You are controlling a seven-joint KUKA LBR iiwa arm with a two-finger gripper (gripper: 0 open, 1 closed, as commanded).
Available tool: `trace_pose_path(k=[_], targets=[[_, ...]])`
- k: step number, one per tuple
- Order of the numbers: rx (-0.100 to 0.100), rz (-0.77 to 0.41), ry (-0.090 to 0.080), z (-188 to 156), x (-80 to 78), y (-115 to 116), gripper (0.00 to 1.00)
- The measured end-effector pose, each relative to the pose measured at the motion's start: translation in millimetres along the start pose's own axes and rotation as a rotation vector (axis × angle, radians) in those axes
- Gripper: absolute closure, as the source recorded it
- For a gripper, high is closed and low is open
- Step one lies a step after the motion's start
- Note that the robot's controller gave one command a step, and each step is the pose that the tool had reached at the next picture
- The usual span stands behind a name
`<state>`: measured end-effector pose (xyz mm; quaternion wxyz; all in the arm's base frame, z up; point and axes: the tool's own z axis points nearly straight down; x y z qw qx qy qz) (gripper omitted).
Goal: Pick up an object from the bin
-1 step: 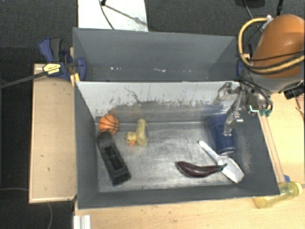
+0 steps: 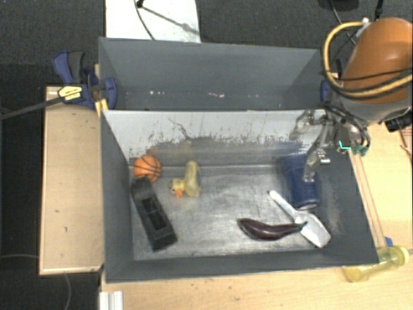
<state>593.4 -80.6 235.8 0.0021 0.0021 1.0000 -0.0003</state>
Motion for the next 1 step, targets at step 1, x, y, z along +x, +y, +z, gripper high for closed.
trace_pose_path(k=[1], targets=[[0.000, 0.019, -0.005, 57.9, 9.8, 4.7, 0.00]])
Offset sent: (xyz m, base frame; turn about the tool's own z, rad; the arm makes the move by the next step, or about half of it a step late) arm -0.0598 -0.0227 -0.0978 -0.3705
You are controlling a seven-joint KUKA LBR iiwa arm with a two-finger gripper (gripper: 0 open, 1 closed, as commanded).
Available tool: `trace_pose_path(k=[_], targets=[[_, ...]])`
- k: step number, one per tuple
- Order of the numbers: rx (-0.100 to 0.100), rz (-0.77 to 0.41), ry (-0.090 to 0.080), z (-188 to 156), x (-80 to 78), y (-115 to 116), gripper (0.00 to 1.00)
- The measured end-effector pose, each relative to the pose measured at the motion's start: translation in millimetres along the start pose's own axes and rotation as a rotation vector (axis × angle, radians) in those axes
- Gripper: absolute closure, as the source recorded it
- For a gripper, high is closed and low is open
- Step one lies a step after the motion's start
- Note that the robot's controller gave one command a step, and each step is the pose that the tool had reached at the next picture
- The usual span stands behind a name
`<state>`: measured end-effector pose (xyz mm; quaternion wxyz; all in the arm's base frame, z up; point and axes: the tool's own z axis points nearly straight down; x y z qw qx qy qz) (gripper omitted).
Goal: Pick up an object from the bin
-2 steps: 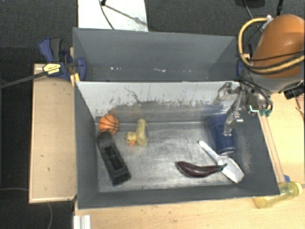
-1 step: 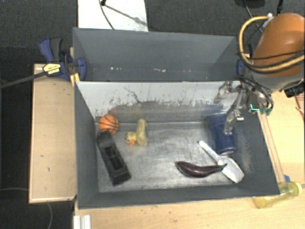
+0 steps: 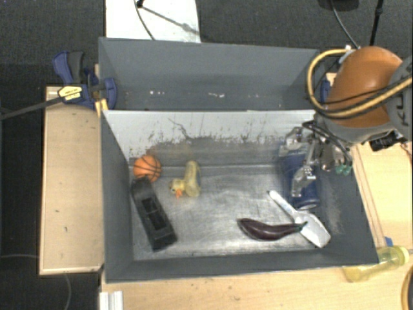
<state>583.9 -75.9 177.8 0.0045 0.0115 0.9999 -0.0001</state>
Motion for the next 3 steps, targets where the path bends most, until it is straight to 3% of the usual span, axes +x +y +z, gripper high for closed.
trace_pose_path(k=[1, 2, 3], targets=[[-0.002, -0.187, 0.009, 28.0, 26.4, -12.1, 0.00], [0.005, -0.310, 0.024, 100.2, 63.8, -18.8, 1.00], [0.005, -0.311, 0.024, 100.3, 63.7, -18.7, 1.00]])
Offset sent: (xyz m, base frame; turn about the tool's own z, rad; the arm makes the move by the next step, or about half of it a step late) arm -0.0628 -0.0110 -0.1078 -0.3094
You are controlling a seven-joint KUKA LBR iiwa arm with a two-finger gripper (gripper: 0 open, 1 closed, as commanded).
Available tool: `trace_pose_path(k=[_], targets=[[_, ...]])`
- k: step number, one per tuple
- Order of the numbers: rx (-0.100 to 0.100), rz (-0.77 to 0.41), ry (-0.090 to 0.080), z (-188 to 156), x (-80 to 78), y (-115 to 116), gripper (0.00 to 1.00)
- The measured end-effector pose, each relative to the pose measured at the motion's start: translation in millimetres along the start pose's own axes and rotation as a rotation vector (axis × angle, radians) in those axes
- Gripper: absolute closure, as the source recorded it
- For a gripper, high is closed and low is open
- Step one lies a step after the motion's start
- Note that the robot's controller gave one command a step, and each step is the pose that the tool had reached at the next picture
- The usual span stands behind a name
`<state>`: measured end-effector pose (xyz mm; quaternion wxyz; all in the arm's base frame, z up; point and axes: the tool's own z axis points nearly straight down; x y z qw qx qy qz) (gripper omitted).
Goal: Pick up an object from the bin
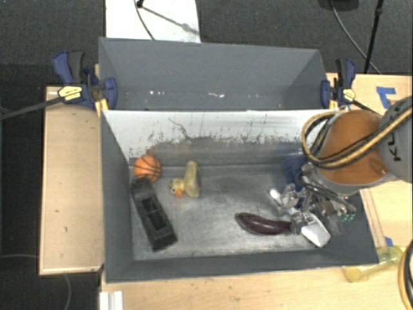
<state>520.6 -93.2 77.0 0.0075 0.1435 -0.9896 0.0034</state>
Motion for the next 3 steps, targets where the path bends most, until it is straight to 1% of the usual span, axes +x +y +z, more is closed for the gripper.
trace_pose_path(k=[1, 2, 3], targets=[[-0.004, 0.001, -0.015, -34.6, 0.3, 3.6, 1.00], [-0.007, 0.062, -0.015, -102.0, 7.3, 7.9, 1.00], [-0.005, 0.122, -0.019, -70.1, -18.5, 30.4, 0.00]])
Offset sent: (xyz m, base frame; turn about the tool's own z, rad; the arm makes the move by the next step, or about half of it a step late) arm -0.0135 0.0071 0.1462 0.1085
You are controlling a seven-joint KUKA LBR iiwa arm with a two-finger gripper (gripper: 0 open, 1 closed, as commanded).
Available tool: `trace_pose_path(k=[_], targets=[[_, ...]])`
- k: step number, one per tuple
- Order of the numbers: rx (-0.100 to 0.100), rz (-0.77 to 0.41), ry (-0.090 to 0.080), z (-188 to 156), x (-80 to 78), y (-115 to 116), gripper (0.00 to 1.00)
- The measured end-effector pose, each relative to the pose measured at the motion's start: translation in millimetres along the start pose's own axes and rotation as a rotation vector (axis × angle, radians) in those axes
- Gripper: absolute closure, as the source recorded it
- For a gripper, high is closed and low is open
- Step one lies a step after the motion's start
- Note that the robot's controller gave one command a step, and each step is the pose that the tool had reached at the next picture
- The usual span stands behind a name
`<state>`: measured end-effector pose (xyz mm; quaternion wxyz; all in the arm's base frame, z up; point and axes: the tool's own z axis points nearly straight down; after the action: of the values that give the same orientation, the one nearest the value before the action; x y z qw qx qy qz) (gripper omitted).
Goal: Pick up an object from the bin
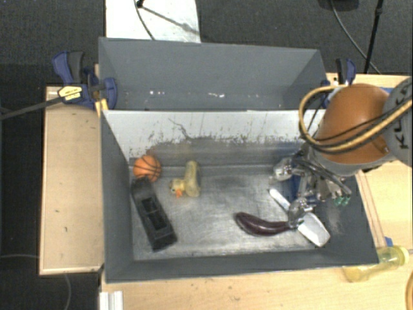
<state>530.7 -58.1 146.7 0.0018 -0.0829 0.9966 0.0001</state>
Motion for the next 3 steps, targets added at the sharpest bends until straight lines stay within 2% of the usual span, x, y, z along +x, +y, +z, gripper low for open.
trace_pose_path(k=[1, 2, 3], targets=[[-0.001, 0.004, 0.001, 7.1, -2.2, 3.4, 0.00], [0.000, 0.178, -0.001, 73.8, 52.6, 8.1, 1.00], [0.000, 0.177, -0.001, 73.7, 52.6, 8.1, 1.00]])
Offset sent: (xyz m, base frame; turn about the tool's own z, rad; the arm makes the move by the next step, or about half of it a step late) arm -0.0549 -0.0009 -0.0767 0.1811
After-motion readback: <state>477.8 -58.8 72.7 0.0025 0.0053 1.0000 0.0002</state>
